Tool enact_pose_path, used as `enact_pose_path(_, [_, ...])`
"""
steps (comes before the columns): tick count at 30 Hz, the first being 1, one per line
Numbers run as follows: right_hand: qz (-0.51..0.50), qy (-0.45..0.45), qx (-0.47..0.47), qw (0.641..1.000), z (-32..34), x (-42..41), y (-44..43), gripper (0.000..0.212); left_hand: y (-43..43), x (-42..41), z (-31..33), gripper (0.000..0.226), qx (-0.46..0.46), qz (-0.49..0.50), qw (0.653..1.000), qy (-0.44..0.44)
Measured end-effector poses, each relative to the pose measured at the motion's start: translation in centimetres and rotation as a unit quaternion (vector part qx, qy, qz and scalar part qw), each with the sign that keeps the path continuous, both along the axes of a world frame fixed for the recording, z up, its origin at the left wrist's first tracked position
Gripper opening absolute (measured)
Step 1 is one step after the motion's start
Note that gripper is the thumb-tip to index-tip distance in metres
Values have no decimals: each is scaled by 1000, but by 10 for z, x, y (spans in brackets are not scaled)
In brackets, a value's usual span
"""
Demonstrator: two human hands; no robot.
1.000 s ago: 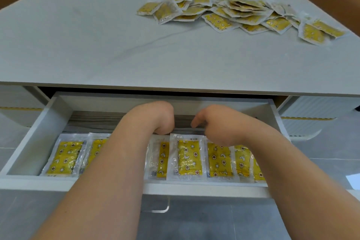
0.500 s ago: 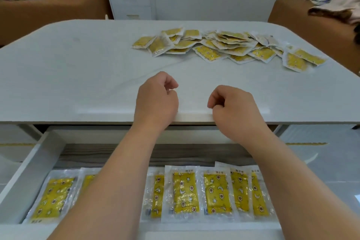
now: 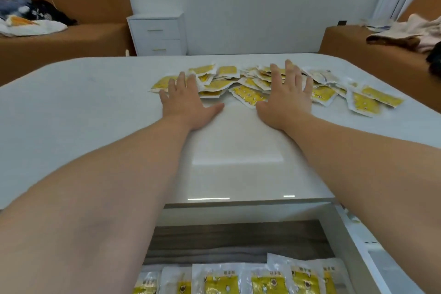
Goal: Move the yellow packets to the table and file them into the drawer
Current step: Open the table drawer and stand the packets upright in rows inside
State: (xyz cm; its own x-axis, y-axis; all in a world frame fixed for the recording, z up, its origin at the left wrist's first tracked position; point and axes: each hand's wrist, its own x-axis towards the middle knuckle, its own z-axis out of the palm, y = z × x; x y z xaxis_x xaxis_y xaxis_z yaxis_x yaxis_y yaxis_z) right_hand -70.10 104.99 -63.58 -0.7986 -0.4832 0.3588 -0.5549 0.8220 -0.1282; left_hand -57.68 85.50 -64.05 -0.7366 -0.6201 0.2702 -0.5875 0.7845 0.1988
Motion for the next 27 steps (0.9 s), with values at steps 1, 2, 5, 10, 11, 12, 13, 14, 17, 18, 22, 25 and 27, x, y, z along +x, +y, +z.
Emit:
enact_pose_path(1, [11,13,-3,1000,-1,-9,-3,86,-5,-7,0,114,-16,-16,1000,-4])
enact_pose_path(2, [25,30,-15,999,-2,-23,-10,83,-14,-20,-1,112,-28,-28,999,4])
enact_pose_path(5, [40,98,-30,994,1,-36,-17,80,-29,-28,3,102,-21,-2,998,61])
enact_pose_path(10, [0,77,16,997,-8,-67,-33,101,-53,-54,-2,111,11,2,1000,-7])
enact_pose_path(11, [-7,48,31,998,-9,-72,-35,102,-55,-57,-3,115,25,-18,999,-31])
enact_pose_path(12, [-13,15,44,999,-10,-76,-35,101,-58,-60,-3,118,44,-28,997,-49])
enact_pose_path(13, [-15,-12,52,998,-11,-79,-36,99,-59,-61,-4,120,52,-28,996,-62])
enact_pose_path(14, [-16,-24,56,998,-13,-81,-37,95,-60,-61,-6,120,50,-27,996,-71])
enact_pose_path(17, [-7,-20,52,998,-12,-85,-39,84,-59,-60,-4,118,44,-26,995,-87])
enact_pose_path(18, [-7,-20,56,998,-12,-85,-39,80,-59,-59,-4,117,42,-30,994,-93])
enact_pose_path(22, [11,-55,75,996,-11,-82,-37,66,-51,-51,-4,112,32,-57,990,-128])
enact_pose_path(25, [40,-85,69,993,-8,-67,-32,56,-42,-39,-5,114,28,-73,988,-136])
enact_pose_path(27, [50,-90,72,992,-8,-55,-28,54,-33,-30,-5,114,20,-75,987,-141])
